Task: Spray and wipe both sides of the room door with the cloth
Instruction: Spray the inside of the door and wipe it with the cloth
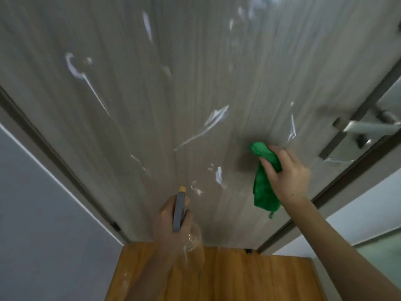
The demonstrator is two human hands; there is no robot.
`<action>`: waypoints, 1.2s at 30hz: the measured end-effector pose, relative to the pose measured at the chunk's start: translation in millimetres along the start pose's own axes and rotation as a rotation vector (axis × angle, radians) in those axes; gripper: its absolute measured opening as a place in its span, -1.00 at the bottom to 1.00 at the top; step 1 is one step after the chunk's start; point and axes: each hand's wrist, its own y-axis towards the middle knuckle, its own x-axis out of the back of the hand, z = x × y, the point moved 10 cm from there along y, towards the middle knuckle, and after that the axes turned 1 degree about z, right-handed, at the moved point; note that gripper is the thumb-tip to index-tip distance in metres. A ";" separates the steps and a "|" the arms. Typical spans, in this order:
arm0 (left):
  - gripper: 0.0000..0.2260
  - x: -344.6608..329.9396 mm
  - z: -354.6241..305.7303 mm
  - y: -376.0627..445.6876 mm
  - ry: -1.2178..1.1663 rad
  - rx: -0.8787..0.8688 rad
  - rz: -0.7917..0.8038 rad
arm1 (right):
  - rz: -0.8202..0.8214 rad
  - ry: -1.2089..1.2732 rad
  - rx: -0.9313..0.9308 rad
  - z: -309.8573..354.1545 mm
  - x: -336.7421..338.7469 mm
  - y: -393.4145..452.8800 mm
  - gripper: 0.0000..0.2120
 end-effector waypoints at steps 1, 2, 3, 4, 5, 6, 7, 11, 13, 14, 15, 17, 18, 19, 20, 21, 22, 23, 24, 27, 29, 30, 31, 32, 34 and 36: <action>-0.90 -20.5 19.0 -1.1 -0.017 -0.013 0.015 | -0.048 0.004 -0.019 -15.2 -11.3 -22.4 -0.68; -0.94 -41.0 36.8 -1.4 -0.050 -0.035 0.030 | -0.104 0.010 -0.035 -30.7 -21.5 -44.2 -0.69; -0.88 -58.6 52.4 -0.7 -0.072 -0.051 0.035 | -0.160 0.012 -0.044 -46.4 -31.3 -65.5 -0.68; -0.83 -74.8 65.9 1.6 -0.097 -0.097 0.028 | -0.215 0.008 -0.045 -60.9 -40.1 -84.9 -0.68; -0.87 -88.1 73.0 4.3 -0.101 -0.159 0.017 | -0.261 0.000 -0.044 -74.0 -48.5 -101.5 -0.67; -0.96 -99.4 79.2 7.2 -0.093 -0.217 0.005 | -0.292 -0.017 -0.045 -86.3 -57.2 -116.0 -0.67; -0.95 -108.0 85.3 10.8 -0.073 -0.257 -0.021 | -0.312 -0.037 -0.051 -98.0 -66.2 -127.4 -0.67; -0.90 -131.9 92.4 27.2 -0.023 -0.416 -0.127 | -0.400 -0.028 -0.086 -126.3 -89.7 -140.4 -0.69; -0.92 -142.7 93.9 32.6 -0.045 -0.472 -0.147 | -0.441 -0.014 -0.070 -127.5 -94.1 -140.7 -0.67; -0.92 -145.9 95.1 34.3 -0.056 -0.483 -0.159 | -0.456 -0.012 -0.080 -128.2 -95.3 -142.4 -0.67; -0.91 -147.1 96.0 35.5 -0.058 -0.476 -0.177 | -0.470 -0.004 -0.101 -129.5 -95.9 -144.6 -0.66; -0.89 -146.8 95.6 35.2 -0.031 -0.441 -0.206 | -0.500 0.012 -0.143 -129.5 -95.0 -149.0 -0.66; -0.89 -146.3 93.9 31.5 -0.014 -0.428 -0.217 | -0.503 0.010 -0.152 -128.5 -96.1 -152.0 -0.66; -0.89 -146.4 90.9 28.0 -0.006 -0.423 -0.219 | -0.502 0.009 -0.148 -127.0 -97.6 -153.9 -0.67; -0.90 -147.6 86.5 25.3 -0.004 -0.437 -0.213 | -0.502 0.012 -0.133 -125.0 -98.2 -154.7 -0.67; -0.91 -149.6 82.0 23.5 -0.012 -0.453 -0.199 | -0.506 0.018 -0.116 -123.2 -97.6 -154.3 -0.68; -0.91 -151.0 78.1 22.2 -0.028 -0.472 -0.189 | -0.514 0.019 -0.103 -122.8 -96.5 -153.7 -0.69; -0.91 -151.7 76.2 21.1 -0.055 -0.484 -0.178 | -0.527 0.011 -0.095 -122.9 -95.5 -154.5 -0.71; -0.92 -152.0 76.4 20.5 -0.087 -0.494 -0.171 | -0.543 -0.004 -0.085 -122.7 -95.1 -156.5 -0.72; -0.98 -148.7 80.8 19.2 -0.172 -0.474 -0.177 | -0.552 -0.020 -0.063 -119.7 -99.7 -161.2 -0.74; -0.94 -146.8 80.2 20.2 -0.193 -0.451 -0.186 | -0.542 -0.018 -0.060 -118.3 -100.0 -159.9 -0.75; -0.94 -146.5 76.8 20.5 -0.186 -0.456 -0.182 | -0.539 -0.023 -0.052 -117.6 -99.3 -158.5 -0.75; -0.94 -145.8 71.9 20.0 -0.163 -0.471 -0.181 | -0.539 -0.033 -0.041 -116.5 -98.5 -157.9 -0.75; -0.95 -144.7 67.1 19.3 -0.130 -0.493 -0.187 | -0.542 -0.041 -0.033 -115.5 -97.8 -157.9 -0.75; -0.91 -141.7 59.7 16.4 -0.051 -0.539 -0.222 | -0.548 -0.043 -0.034 -115.8 -97.5 -159.5 -0.73; -0.90 -138.6 54.9 11.3 0.005 -0.567 -0.257 | -0.544 -0.041 -0.040 -115.9 -98.5 -161.5 -0.73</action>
